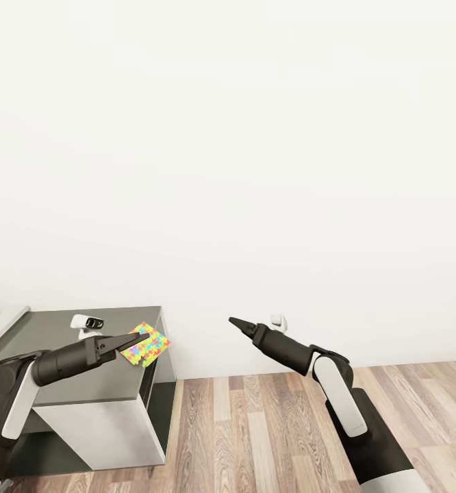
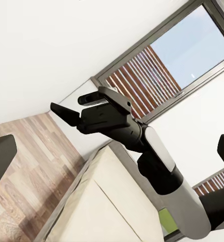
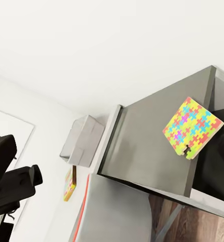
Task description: Put all the toys in the child's room - the three board games (two on the bed and one on the table), the two jigsaw puzzles on the table, and the tennis ball on the table - inside the toy box on the table in the child's room.
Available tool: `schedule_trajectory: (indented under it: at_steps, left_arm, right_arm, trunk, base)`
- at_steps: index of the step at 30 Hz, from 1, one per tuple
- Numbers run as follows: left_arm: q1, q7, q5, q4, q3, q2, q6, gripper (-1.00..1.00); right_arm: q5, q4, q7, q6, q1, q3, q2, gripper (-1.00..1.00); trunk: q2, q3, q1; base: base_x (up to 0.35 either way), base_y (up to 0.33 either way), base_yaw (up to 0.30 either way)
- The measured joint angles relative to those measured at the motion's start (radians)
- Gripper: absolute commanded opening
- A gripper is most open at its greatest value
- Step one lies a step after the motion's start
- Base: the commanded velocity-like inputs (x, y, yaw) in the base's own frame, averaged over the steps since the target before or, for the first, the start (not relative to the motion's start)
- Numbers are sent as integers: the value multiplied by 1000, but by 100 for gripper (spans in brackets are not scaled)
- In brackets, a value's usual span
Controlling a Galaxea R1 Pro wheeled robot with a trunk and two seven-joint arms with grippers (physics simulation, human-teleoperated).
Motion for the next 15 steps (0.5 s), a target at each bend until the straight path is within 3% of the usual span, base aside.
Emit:
schedule_trajectory:
  at_steps: [15]
  left_arm:
    - [7, -4, 5, 0, 2, -1, -2, 100]
  right_arm:
    - [7, 0, -1, -2, 0, 5, 4, 100]
  trunk:
    - [0, 0, 0]
  base:
    - [0, 0, 0]
